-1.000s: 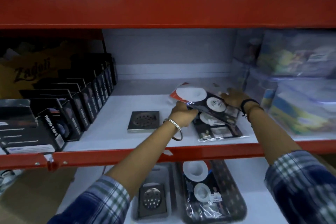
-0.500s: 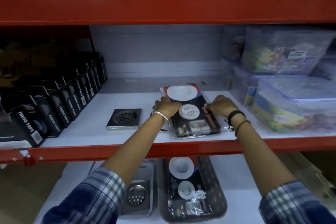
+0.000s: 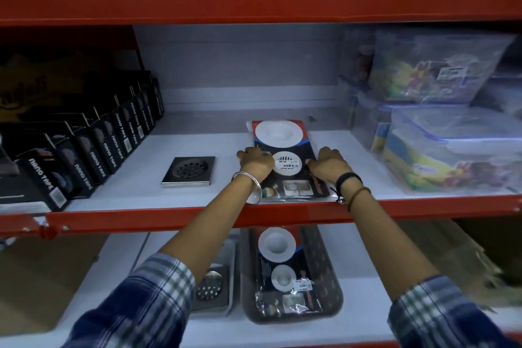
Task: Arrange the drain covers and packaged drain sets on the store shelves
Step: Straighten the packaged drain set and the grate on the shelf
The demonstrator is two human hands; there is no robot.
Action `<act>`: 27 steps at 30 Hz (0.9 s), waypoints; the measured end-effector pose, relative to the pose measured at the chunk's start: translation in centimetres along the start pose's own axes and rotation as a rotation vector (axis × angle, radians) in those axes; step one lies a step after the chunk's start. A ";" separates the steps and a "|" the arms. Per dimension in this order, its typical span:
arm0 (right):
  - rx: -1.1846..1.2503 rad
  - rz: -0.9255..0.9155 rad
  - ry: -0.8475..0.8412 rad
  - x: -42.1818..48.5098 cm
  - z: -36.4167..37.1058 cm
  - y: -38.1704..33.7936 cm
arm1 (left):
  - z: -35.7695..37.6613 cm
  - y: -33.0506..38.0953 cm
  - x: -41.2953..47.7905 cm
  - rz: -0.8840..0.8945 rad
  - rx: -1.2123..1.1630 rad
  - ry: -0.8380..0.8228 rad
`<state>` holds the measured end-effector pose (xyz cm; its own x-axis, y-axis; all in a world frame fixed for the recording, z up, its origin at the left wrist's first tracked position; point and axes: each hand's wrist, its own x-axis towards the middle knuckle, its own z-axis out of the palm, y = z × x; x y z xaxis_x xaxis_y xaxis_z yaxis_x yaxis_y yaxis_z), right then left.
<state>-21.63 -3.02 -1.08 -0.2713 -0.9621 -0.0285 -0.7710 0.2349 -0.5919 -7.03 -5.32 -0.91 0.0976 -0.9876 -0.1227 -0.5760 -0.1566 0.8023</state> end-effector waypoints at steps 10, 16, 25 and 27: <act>-0.106 -0.078 0.208 -3.6 -0.2 -2.7 | -5.3 -2.1 -2.4 0.273 0.100 0.184; 0.018 -0.508 0.017 -6.6 2.9 -9.0 | -12.8 -10.0 -4.4 0.576 0.333 0.431; -0.188 -0.552 -0.198 -6.0 10.2 -15.2 | -18.2 -18.9 -3.9 0.511 0.696 0.358; -0.211 -0.499 -0.267 -4.9 10.9 -16.0 | -18.5 -19.6 -3.5 0.506 0.741 0.351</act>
<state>-1.69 -3.61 -0.29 0.2856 -0.9583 -0.0054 -0.8730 -0.2578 -0.4141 18.91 1.35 -5.42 -0.1356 -0.8997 0.4148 -0.9710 0.2040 0.1250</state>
